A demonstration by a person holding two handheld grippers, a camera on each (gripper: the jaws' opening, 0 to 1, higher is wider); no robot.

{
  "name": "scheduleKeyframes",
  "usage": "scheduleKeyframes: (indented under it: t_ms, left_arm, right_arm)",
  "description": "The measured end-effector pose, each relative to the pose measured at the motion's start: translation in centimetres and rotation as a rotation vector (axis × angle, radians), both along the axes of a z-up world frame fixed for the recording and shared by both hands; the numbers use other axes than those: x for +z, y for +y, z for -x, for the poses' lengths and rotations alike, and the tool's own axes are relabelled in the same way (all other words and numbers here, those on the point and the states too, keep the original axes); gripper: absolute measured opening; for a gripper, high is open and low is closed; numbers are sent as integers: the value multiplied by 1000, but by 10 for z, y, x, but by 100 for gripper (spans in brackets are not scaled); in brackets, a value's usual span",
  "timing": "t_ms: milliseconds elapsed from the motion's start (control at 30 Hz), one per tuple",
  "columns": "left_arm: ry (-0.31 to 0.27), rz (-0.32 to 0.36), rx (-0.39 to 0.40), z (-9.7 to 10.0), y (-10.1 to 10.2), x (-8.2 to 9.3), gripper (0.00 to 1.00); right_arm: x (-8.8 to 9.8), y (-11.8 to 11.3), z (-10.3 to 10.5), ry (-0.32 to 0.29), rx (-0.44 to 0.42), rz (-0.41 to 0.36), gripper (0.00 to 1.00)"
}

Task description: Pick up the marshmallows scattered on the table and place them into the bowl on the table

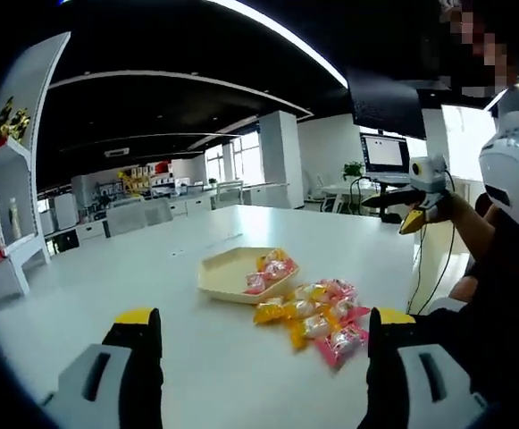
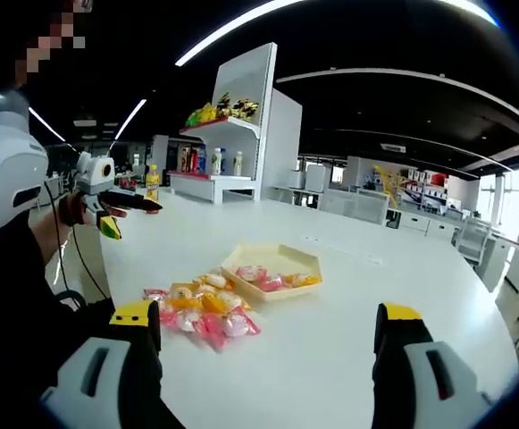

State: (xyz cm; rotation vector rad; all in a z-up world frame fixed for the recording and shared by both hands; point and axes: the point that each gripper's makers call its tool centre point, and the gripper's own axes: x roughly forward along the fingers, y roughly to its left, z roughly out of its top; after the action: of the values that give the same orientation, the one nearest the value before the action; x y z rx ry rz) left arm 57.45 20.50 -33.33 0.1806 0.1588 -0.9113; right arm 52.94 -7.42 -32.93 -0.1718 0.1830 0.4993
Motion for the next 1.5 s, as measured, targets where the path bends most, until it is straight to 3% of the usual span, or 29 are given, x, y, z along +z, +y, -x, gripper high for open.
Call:
scheduleKeyframes:
  t_ms: [667,1167,1500]
  left_arm:
    - [-4,-25,-1,8,1,-3,95]
    - [-35,-47,-5,13,-4,-2,95]
    - [-33,-54,-15,15,-9,-4,95]
  right_arm:
    - [-6,10,0,7,27,12,95]
    - [-21,28,-3,26,51,59,93]
    - [-21,35,-4,26,79,40,92]
